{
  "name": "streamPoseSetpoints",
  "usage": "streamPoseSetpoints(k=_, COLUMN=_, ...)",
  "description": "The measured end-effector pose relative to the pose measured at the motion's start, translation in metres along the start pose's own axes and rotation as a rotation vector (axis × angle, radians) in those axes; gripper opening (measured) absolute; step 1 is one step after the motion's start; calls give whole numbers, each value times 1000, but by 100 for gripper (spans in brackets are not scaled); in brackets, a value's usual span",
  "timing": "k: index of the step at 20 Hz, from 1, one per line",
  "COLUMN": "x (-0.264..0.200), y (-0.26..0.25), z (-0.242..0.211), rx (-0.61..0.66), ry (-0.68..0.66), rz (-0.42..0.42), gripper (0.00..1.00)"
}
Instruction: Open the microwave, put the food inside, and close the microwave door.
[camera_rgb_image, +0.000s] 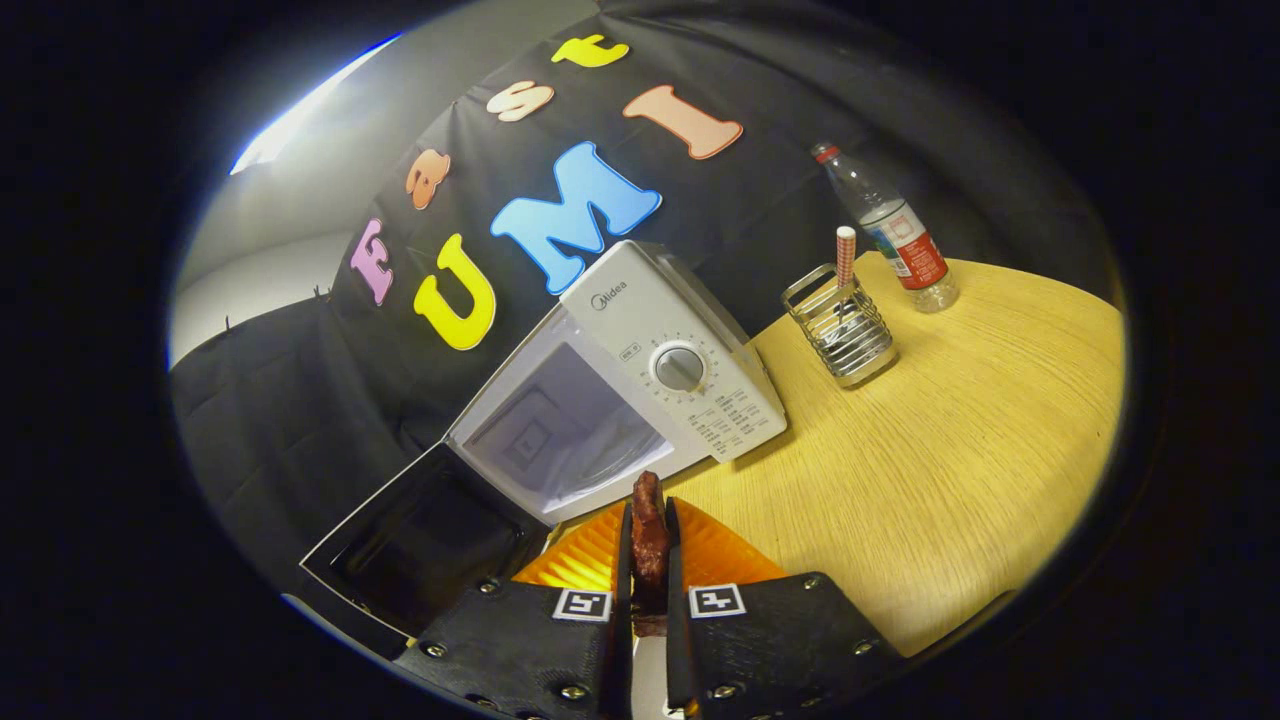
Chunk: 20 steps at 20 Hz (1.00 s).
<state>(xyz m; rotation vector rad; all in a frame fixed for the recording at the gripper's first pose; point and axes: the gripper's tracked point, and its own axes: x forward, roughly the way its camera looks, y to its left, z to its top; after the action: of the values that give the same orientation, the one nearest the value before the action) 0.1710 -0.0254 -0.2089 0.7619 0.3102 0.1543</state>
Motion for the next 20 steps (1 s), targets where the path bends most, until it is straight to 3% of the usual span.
streamPoseSetpoints(k=8, x=51, y=75, z=-1, rx=-81, ry=-22, rz=23, gripper=13)
streamPoseSetpoints(k=14, x=139, y=124, z=5, rx=-181, ry=-96, rz=11, gripper=13)
streamPoseSetpoints(k=20, x=224, y=135, z=2, rx=-220, ry=-126, rz=-37, gripper=13)
